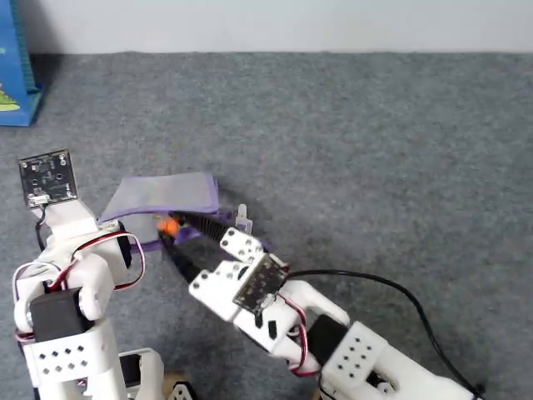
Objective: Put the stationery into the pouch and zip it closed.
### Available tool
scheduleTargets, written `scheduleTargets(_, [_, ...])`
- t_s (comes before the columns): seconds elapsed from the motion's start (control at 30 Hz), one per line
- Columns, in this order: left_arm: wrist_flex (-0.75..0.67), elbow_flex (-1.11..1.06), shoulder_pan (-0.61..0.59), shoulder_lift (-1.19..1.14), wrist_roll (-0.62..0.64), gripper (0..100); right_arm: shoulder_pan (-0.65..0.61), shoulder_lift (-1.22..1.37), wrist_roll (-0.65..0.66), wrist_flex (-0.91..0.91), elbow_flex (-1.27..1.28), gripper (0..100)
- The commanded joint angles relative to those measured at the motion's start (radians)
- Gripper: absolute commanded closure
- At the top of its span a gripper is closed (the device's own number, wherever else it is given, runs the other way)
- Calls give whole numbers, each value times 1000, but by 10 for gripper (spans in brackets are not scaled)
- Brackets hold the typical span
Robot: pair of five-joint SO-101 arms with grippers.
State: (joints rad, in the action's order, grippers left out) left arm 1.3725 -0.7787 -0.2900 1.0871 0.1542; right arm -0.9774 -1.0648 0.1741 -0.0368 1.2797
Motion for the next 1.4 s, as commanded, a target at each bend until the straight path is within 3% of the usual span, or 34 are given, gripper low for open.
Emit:
scheduleTargets(0.0, [3,42,-5,5,9,990,-8,-110,-26,248,-135,729])
scheduleTargets(0.3, [3,42,-6,5,9,990,222,-197,-276,638,-359,777])
scheduleTargets(0.57, [-5,62,-66,5,20,990,374,-117,-362,776,-371,949])
scheduleTargets(0.93, [26,116,-97,112,48,990,427,463,-396,745,-411,786])
scheduleTargets(1.37, [3,27,-37,203,26,990,374,1010,-453,722,-750,791])
